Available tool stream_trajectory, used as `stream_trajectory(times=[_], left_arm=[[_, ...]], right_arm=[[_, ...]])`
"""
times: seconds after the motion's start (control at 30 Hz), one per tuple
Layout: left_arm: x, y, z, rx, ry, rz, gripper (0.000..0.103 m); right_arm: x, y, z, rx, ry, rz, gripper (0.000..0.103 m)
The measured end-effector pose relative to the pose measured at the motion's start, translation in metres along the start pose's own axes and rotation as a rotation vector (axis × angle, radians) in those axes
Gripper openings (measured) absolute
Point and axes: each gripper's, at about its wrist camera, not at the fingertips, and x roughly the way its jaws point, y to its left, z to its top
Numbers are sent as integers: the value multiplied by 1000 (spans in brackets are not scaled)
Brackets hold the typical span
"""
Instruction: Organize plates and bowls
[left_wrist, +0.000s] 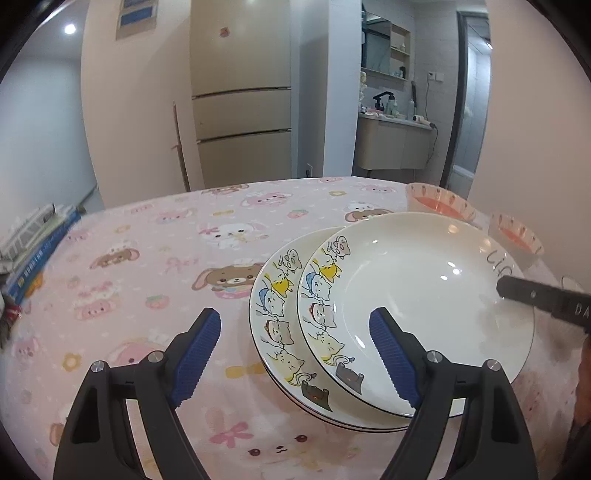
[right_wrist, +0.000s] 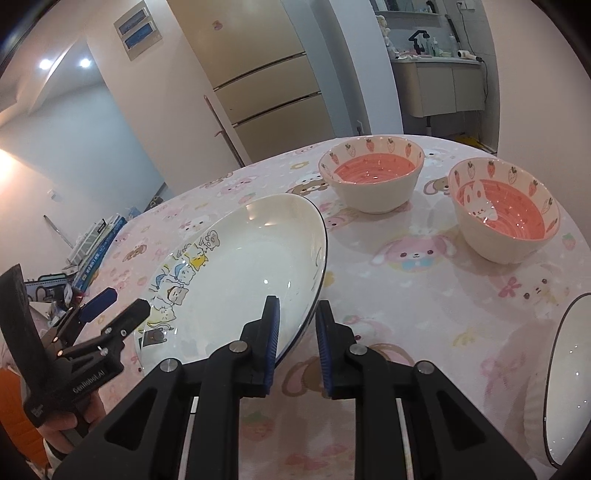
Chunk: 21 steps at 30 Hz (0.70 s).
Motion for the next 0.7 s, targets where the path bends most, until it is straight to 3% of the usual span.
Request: stream_trajectory(times=[0.2, 0.4, 0.7], left_arm=[[-3, 20, 4, -86, -22, -28, 85], [7, 30, 0, -137, 26, -41, 85], [12, 34, -5, -144, 40, -11, 85]], right_arm=[[16, 5, 2, -29, 15, -22, 17], [31, 17, -4, -77, 15, -38, 15], [31, 22, -8, -129, -23, -70, 15]])
